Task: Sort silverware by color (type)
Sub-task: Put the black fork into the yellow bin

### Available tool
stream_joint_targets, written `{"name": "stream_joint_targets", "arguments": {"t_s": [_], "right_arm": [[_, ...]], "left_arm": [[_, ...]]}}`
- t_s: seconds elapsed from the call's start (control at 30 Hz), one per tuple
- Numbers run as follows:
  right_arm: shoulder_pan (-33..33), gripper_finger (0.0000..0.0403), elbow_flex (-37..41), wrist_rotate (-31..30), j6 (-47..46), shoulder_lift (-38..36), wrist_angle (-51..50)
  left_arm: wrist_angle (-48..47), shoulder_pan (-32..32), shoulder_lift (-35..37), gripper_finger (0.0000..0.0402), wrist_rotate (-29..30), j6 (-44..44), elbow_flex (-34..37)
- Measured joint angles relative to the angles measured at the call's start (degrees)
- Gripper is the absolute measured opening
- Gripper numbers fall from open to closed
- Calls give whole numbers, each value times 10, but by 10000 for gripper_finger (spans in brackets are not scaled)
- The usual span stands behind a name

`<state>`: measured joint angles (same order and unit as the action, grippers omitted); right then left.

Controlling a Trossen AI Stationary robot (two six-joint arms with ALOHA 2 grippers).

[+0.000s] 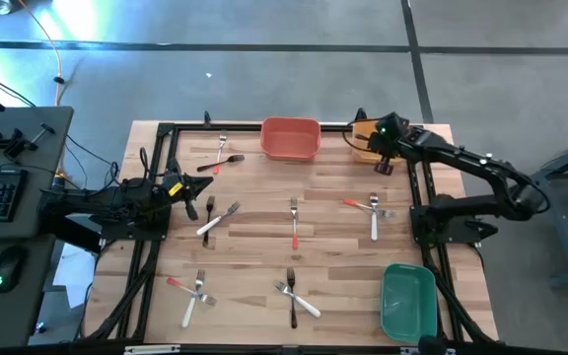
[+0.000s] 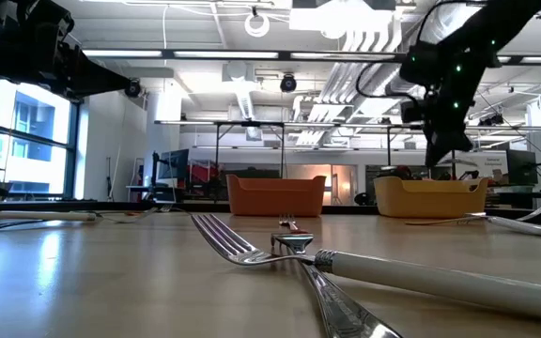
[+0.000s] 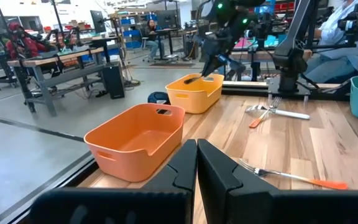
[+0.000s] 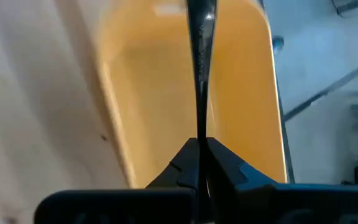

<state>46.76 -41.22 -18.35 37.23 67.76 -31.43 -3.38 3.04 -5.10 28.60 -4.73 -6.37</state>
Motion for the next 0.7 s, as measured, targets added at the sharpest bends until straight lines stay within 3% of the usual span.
{"name": "stream_joint_targets", "arguments": {"t_s": [0.27, 0.7], "right_arm": [[38, 0, 13, 24, 18, 38, 56], [40, 0, 13, 23, 23, 143, 94]], "left_arm": [[0, 0, 0, 5, 0, 0, 0], [-2, 0, 0, 5, 0, 0, 0]]}}
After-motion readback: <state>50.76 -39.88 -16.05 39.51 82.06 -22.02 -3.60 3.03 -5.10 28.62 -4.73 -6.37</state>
